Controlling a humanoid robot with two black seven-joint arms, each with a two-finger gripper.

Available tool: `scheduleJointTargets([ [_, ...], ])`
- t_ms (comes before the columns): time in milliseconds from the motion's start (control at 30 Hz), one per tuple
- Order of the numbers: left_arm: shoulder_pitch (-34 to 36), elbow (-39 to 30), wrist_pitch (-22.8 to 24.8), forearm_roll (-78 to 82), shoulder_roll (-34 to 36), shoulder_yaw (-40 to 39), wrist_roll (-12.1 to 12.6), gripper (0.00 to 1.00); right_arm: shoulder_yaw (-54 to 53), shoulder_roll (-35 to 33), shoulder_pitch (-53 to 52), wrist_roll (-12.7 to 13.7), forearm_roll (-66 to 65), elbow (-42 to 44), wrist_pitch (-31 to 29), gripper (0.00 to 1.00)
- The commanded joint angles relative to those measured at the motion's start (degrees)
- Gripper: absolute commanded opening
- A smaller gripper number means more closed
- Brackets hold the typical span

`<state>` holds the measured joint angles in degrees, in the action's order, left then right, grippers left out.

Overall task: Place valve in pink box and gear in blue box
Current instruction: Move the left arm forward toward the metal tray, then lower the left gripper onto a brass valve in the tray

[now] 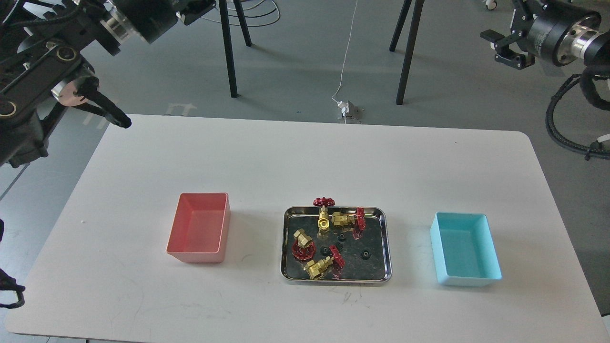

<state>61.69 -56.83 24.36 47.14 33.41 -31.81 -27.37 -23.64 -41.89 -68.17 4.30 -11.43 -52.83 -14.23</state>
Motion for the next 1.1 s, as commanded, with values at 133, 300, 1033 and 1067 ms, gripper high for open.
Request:
scheduleJointTargets([
  [133,-7.18,-14.44,-17.89,33.75,5.0,2.19,3.45,0.98,-0.01,-1.62,-3.02,0.09,0.0,0.19,0.6,0.99],
  [300,-14.22,-17.27,-35.93,59.87,4.3,5.52,9.87,0.98,-0.01,-2.76,-4.69,0.44,0.0,0.19,1.57,0.99],
  [1033,-35.23,-3.74,-52.31,77.86,-17.06,15.55,19.2,0.98,-0.01,-4.96,-6.89,0.88,0.0,0.01,1.83,0.99],
  [1067,-35.67,-3.38,-52.22,77.86,-17.85,15.73,19.2,0.98,0.08,-4.96,-6.89,0.88,0.0,0.01,1.75,0.99],
])
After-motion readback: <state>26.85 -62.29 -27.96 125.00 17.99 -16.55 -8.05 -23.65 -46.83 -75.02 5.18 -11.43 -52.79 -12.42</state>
